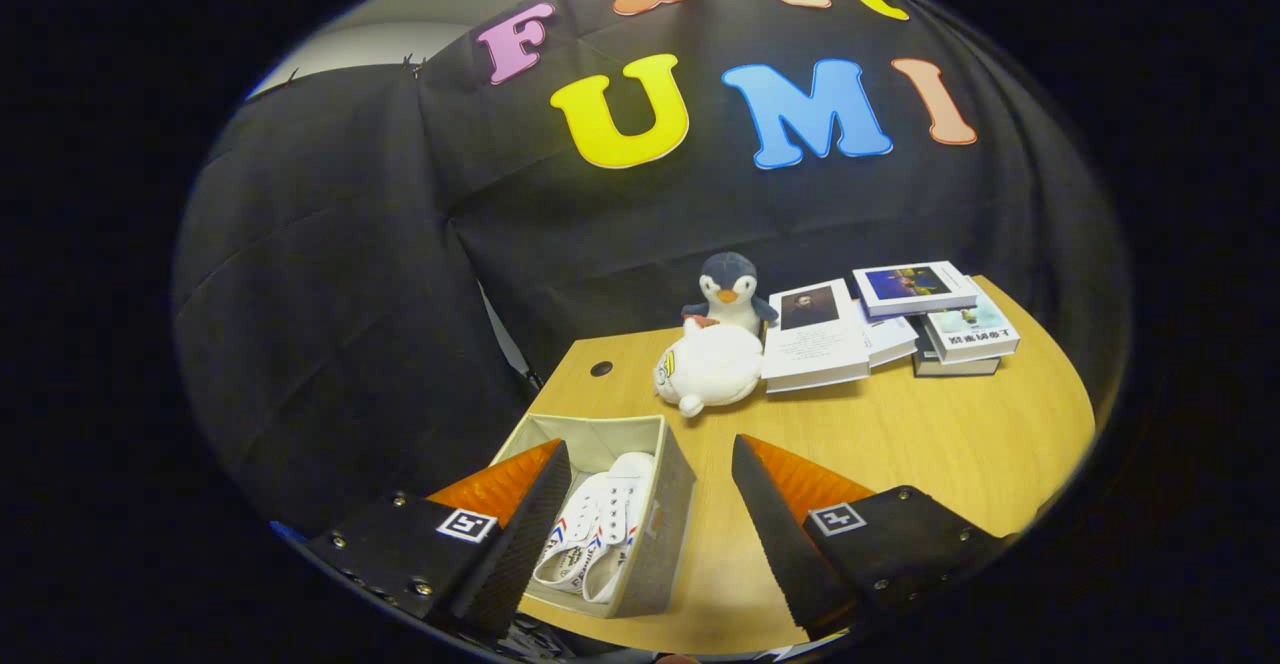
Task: Open the storage box then place both shoes into the box .Put the left shoe in first, then the right shoe, with the right side of both shoes facing outward in a uniform manner.
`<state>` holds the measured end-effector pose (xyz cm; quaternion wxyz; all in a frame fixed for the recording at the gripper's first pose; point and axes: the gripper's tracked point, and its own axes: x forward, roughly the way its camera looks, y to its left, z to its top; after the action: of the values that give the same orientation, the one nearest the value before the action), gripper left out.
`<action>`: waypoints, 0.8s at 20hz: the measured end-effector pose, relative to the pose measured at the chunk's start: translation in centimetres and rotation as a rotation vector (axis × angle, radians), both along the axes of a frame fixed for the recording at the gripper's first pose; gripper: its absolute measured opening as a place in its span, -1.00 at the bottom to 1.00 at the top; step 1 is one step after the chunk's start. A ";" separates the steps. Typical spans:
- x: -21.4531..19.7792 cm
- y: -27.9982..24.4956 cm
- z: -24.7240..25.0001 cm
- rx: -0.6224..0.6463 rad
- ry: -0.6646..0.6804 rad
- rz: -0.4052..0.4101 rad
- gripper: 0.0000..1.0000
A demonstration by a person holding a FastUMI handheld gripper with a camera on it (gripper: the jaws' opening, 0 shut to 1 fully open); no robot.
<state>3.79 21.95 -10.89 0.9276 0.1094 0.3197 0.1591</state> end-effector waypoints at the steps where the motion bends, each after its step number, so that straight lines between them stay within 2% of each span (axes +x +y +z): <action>1: 0.1 -1.3 0.7 -0.010 -0.021 -0.010 0.95; 9: 0.6 -13.0 6.2 -0.135 -0.201 -0.106 0.95; 16: 0.8 -20.7 9.6 -0.219 -0.316 -0.167 0.95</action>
<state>4.62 1.20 -1.31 0.9826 0.0076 0.1754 0.0613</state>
